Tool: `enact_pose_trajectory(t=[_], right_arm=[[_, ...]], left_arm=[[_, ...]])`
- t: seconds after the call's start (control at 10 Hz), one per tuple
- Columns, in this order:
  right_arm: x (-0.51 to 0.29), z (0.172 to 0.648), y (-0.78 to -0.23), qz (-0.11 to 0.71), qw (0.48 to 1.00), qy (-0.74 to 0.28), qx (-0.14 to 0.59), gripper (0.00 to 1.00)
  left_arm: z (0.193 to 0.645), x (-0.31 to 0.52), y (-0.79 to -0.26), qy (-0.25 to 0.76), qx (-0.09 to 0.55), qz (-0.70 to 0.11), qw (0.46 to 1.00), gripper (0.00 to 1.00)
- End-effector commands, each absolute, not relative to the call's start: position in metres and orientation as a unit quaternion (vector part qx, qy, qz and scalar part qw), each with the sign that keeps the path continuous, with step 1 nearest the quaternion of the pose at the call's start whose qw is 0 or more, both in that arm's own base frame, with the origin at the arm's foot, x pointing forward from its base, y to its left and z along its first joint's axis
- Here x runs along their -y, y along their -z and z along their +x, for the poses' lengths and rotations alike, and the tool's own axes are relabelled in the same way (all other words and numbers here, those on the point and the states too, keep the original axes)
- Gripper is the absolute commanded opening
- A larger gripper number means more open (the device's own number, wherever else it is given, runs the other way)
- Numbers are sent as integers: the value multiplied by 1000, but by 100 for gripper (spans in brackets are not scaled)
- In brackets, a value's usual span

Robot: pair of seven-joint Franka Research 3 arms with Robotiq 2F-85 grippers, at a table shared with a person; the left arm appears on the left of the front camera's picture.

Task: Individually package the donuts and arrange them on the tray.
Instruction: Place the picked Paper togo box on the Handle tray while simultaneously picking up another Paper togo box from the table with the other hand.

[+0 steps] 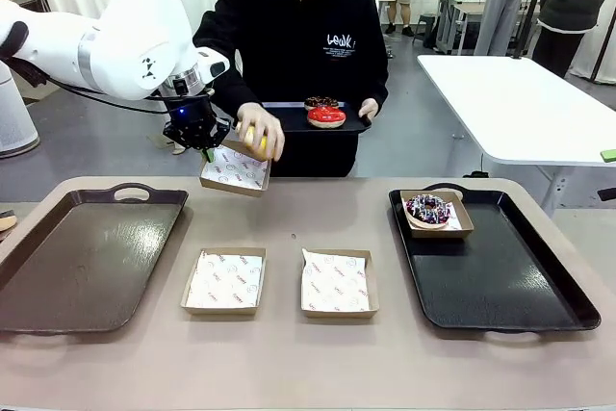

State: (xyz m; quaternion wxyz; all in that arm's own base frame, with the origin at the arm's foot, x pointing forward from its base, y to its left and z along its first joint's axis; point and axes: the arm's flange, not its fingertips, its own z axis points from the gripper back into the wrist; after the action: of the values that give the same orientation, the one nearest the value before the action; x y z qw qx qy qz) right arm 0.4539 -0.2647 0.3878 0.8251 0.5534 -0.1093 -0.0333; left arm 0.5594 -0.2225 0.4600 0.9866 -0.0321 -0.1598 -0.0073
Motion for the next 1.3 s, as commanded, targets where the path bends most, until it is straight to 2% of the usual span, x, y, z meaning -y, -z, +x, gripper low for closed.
enact_pose_trajectory(t=[0.0,1.2], right_arm=[[264,455,-388,554,825,33,109,100],[264,455,-388,554,825,33,109,100]], left_arm=[[560,221,-460,7,162,-32,986,0],[560,221,-460,7,162,-32,986,0]])
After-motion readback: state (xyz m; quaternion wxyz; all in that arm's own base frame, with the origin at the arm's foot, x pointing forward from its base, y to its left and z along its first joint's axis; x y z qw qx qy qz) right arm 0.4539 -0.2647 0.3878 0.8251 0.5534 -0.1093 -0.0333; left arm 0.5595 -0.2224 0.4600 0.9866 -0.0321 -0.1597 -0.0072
